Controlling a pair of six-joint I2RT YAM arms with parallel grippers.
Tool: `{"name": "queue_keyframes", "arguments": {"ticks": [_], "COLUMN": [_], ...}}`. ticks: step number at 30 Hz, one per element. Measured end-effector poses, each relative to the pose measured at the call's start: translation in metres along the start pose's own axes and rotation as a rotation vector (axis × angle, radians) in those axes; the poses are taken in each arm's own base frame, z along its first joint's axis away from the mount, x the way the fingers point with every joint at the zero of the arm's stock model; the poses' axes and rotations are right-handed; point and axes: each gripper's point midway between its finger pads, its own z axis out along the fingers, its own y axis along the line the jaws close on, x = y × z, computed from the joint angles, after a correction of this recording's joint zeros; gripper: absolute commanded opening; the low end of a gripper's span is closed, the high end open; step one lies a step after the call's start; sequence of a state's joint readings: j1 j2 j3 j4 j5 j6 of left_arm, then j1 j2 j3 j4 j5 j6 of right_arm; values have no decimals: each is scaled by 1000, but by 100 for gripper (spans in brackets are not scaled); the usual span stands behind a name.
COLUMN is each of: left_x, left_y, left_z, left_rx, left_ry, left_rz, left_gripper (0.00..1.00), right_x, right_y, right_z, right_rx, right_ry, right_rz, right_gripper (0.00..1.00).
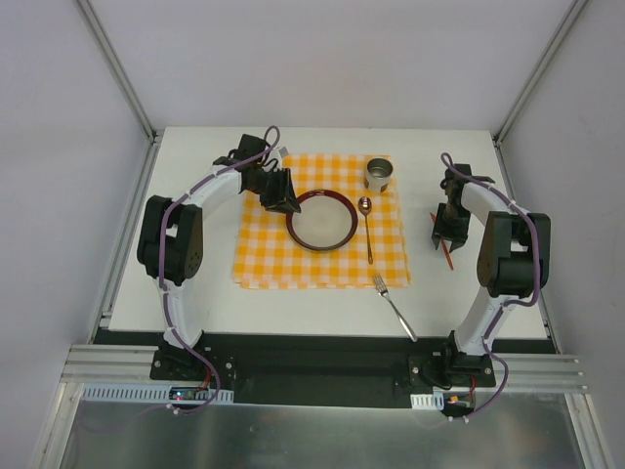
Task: Set the dinner table for one person
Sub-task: Pick up the knife at the center of the board.
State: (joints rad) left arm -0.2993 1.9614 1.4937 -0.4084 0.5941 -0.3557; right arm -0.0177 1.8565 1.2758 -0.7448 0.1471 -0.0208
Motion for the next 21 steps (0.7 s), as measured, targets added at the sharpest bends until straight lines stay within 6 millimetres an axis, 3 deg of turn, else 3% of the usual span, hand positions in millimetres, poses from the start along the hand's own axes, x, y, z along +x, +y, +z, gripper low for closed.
{"name": "queue_keyframes", "arguments": {"ticks": [21], "left_x": [-8], "left_y": [-6], "left_z": [2], "left_rx": [23], "left_ry": [-5], "left_rz": [5], "left_gripper": [36], "right_x": [4], "right_y": [2], "right_z": [2], "right_rx": [-41], "right_ry": [-40], "right_rz": [-58], "right_gripper": [40]}}
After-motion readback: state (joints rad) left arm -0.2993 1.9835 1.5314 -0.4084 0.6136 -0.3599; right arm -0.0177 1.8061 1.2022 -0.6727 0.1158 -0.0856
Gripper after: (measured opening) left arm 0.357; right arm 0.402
